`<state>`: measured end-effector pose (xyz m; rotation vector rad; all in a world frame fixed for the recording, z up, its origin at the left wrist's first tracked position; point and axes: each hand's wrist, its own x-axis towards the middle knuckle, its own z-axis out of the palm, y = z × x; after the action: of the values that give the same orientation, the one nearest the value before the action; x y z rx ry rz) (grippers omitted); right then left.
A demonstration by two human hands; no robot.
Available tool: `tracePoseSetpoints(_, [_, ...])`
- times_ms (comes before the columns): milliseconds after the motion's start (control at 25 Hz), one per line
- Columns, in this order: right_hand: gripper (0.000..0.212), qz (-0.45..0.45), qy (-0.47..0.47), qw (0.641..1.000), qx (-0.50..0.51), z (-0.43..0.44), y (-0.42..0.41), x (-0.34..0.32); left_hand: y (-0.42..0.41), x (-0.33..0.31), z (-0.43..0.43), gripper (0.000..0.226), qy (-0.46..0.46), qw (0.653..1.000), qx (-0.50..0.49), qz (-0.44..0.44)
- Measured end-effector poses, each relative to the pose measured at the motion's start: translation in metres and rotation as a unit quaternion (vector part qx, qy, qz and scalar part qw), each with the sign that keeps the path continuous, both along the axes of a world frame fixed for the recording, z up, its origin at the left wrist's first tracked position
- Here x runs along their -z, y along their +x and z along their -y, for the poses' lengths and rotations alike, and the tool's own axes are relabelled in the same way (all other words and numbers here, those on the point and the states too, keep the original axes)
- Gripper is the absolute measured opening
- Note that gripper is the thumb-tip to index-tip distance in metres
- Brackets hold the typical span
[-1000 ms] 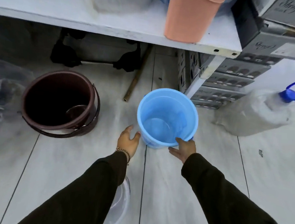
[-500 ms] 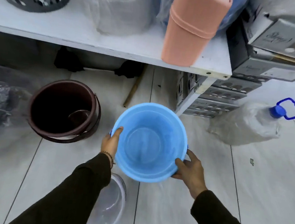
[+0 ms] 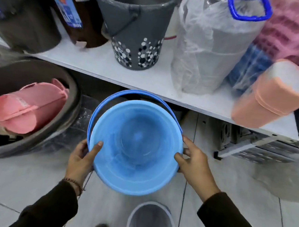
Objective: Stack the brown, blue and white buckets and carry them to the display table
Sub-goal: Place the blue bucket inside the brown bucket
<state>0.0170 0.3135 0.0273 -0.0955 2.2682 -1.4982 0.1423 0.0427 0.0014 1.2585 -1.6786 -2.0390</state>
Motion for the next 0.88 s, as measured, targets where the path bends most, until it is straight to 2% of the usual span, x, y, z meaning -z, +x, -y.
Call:
tracePoseSetpoints(240, [0.052,-0.065,0.159,0.985,0.004,0.092,-0.016,0.059,-0.027,0.051,0.063,0.035,0.064,0.995,-0.005,0.076])
tracePoseSetpoints(440, [0.045,-0.006,0.273,0.962,0.013,0.117,-0.017,0.121,-0.044,0.124,0.087,0.025,0.087,0.985,0.024,0.149])
tracePoseSetpoints(520, [0.053,0.042,0.273,0.961,0.012,0.119,-0.006,0.140,-0.042,0.152,0.092,0.028,0.064,0.979,0.045,0.188])
tracePoseSetpoints(640, [0.064,0.113,0.227,0.967,0.035,0.125,0.009,0.167,-0.039,0.175,0.094,0.048,0.044,0.969,0.093,0.223])
tracePoseSetpoints(720, [0.064,0.149,0.194,0.969,0.047,0.129,0.016,0.178,-0.039,0.182,0.094,0.062,0.022,0.959,0.141,0.246])
tracePoseSetpoints(880, [0.059,0.156,0.156,0.974,0.051,0.126,0.030,0.179,-0.028,0.186,0.088,0.068,0.016,0.943,0.189,0.272])
